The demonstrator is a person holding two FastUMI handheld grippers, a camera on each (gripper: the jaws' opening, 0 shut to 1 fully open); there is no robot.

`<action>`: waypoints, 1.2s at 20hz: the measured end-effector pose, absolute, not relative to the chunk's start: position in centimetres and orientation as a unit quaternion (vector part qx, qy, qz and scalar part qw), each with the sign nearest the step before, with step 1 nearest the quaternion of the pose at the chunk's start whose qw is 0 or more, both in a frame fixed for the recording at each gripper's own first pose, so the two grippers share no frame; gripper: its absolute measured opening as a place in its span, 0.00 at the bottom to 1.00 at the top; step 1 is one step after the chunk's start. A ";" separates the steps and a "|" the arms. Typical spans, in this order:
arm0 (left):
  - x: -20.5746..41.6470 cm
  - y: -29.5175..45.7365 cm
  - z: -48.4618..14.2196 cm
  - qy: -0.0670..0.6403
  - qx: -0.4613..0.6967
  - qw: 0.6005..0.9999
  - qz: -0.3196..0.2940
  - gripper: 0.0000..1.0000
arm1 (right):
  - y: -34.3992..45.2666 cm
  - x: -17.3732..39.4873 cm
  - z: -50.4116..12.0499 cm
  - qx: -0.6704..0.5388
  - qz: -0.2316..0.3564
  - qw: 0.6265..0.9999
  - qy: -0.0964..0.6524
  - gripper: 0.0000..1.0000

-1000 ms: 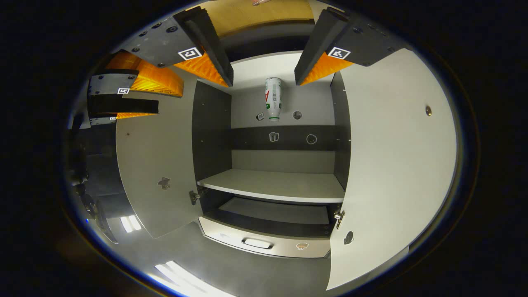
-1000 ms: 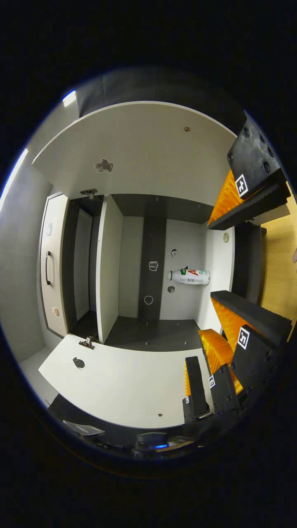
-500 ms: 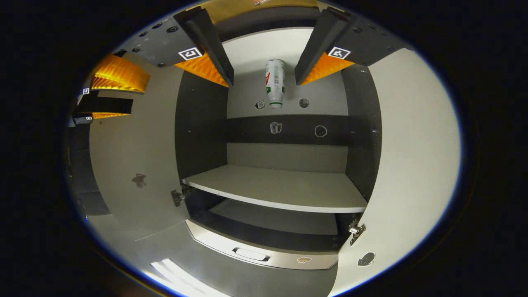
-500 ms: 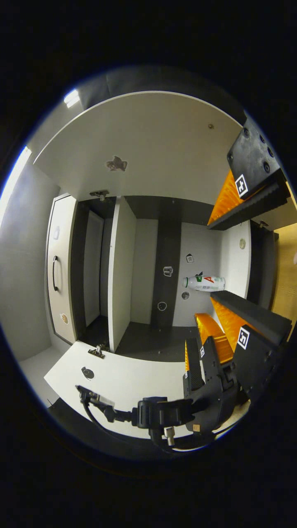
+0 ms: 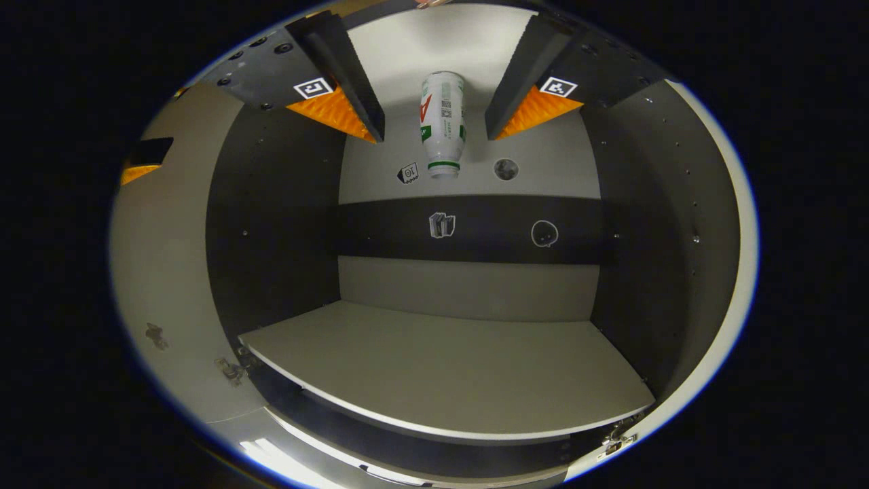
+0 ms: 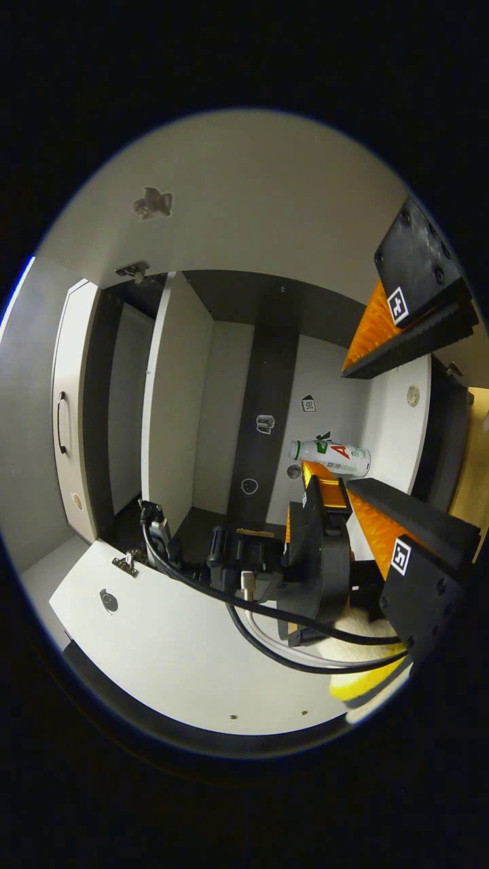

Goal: Grasp the bottle in the cabinet with the left hand and place it on the coaster, then close the right door with the right hand and the left door with the left hand.

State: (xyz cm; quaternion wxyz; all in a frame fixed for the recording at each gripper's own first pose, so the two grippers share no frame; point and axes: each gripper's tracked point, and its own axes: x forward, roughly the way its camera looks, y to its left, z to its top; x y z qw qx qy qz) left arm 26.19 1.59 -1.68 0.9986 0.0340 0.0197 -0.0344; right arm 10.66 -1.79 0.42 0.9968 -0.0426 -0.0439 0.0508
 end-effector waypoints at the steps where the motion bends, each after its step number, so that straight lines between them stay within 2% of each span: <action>1: 27.2 1.6 -2.1 0.022 0.035 0.999 -0.033 0.94 | -2.0 11.2 0.1 -0.039 0.053 0.997 -0.041 0.98; 10: 33.8 2.4 -5.8 0.050 0.036 0.998 -0.011 0.95 | -1.8 14.3 -2.3 -0.031 0.083 0.996 -0.013 0.98; 21: 38.3 2.4 -8.0 0.073 0.020 0.997 -0.017 0.94 | -1.3 16.8 -2.3 -0.008 0.106 0.994 -0.013 0.97; 23: 38.5 2.7 -8.5 0.080 0.030 0.996 -0.015 0.89 | -0.8 17.3 -2.3 0.007 0.115 0.993 -0.013 0.97; 24: 38.7 2.5 -8.2 0.077 0.034 0.996 -0.019 0.77 | -0.8 17.4 -2.4 0.011 0.117 0.993 -0.013 0.97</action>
